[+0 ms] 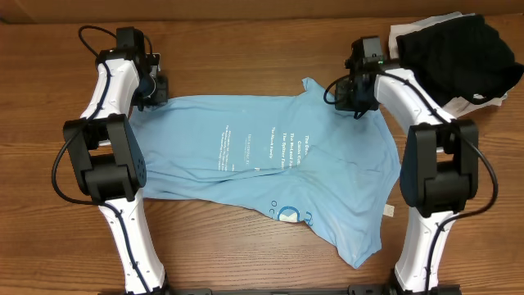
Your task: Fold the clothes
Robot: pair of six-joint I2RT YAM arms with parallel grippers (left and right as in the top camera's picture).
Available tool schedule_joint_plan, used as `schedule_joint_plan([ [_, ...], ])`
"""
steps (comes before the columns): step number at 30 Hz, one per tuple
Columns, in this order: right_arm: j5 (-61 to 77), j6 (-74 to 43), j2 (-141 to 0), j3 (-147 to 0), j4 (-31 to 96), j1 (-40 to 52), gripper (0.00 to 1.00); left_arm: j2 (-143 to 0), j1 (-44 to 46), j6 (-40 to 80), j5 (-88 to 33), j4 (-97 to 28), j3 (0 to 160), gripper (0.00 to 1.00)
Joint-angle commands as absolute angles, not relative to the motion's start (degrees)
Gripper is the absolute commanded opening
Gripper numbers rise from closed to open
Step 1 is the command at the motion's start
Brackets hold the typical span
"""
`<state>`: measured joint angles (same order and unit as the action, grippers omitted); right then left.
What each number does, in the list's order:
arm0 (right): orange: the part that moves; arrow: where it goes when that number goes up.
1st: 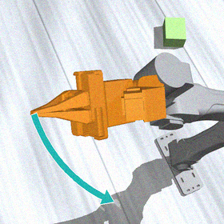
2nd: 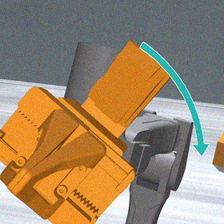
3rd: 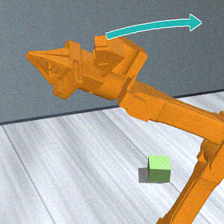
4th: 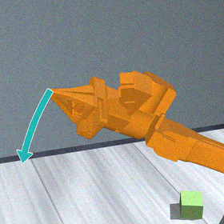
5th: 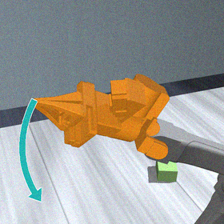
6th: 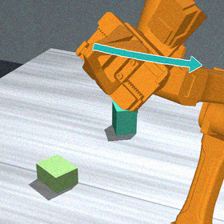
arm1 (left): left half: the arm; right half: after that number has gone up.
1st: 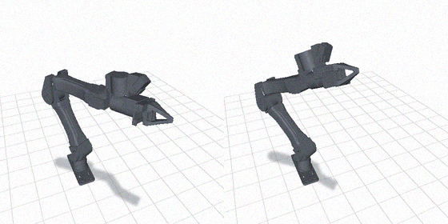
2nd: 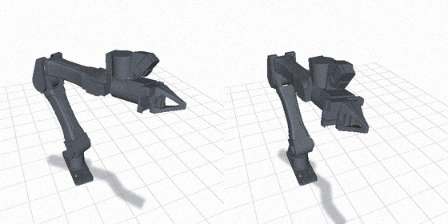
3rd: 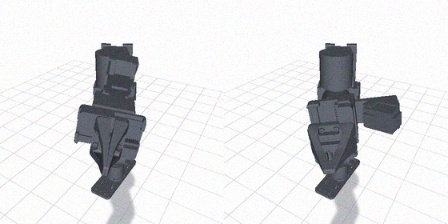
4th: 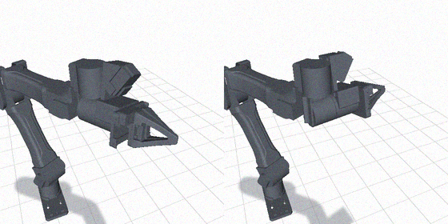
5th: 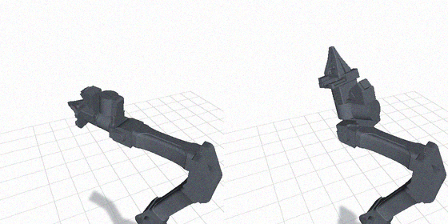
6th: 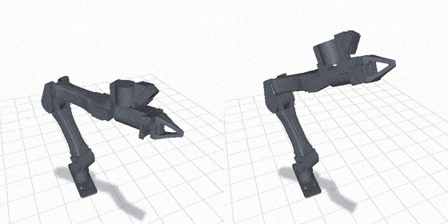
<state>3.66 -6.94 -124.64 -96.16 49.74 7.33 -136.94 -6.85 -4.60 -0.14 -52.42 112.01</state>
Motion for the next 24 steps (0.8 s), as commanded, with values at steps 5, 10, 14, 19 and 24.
schedule_joint_plan([
  [5, 11.9, -9.0, -117.1, -98.8, 63.2, 12.8, 0.04, -136.4, -7.2, -4.1, 0.6, -53.6, 111.6, 0.04],
  [10, 11.7, -15.1, -117.1, -90.7, 68.9, 20.1, 0.04, -136.4, -7.2, -4.0, 0.6, -53.8, 111.6, 0.04],
  [14, 11.6, -18.1, -117.1, -83.4, 69.3, 25.2, 0.29, -136.4, -7.2, -4.1, 0.6, -53.7, 111.6, 0.05],
  [19, 9.8, -18.5, -116.4, -84.2, 69.1, 25.3, 0.44, -136.4, -7.2, -4.1, 0.6, -53.2, 111.6, 0.04],
  [24, 6.7, -17.8, -113.0, -89.0, 67.9, 20.6, 0.51, -136.4, -7.2, -4.1, 0.6, -52.9, 111.6, 0.04],
])
